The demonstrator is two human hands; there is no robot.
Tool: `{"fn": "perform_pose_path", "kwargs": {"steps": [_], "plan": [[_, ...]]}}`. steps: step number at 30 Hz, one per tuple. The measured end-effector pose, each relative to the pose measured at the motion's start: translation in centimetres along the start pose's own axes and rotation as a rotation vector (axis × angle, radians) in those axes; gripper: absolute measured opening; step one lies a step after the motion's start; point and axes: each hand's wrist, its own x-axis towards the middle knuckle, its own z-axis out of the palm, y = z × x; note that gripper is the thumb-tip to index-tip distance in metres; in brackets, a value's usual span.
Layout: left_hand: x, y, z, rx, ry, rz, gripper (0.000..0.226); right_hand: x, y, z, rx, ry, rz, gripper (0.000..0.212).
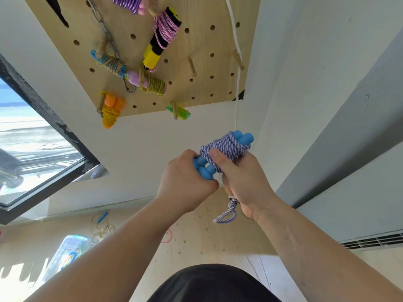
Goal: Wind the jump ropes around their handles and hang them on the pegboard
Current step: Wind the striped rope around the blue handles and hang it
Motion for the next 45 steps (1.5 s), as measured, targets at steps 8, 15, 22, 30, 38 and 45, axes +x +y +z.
{"fn": "perform_pose_path", "kwargs": {"steps": [8,15,22,30,38,45], "plan": [[1.6,0.0,-0.3,-0.212,-0.103,-0.249,0.033,0.9,0.1,-0.8,-0.479,-0.041,0.087,0.047],[0.6,0.5,-3.4,-0.700,-0.541,-0.363,0.039,0.6,0.1,-2.9,-0.107,-0.175,0.094,0.038],[-0.2,0.2,-3.5,-1.097,-1.141,-0.323,0.045,0.9,-0.4,-3.7,-0.028,-0.374,0.060,0.051],[0.6,-0.4,-3.7,-1.072,-1.073,-0.323,0.062,0.7,0.1,-1.7,0.026,-0.175,-0.029,0.030],[-1.5,-0.4,-1.2,-0.050,-0.062,0.355,0.091,1.6,0.7,-1.3,0.113,0.125,0.150,0.042],[-0.4,-1.3,-1.1,0.136,0.193,0.367,0.066,0.5,0.3,-0.5,-0.019,-0.053,0.042,0.032]]}}
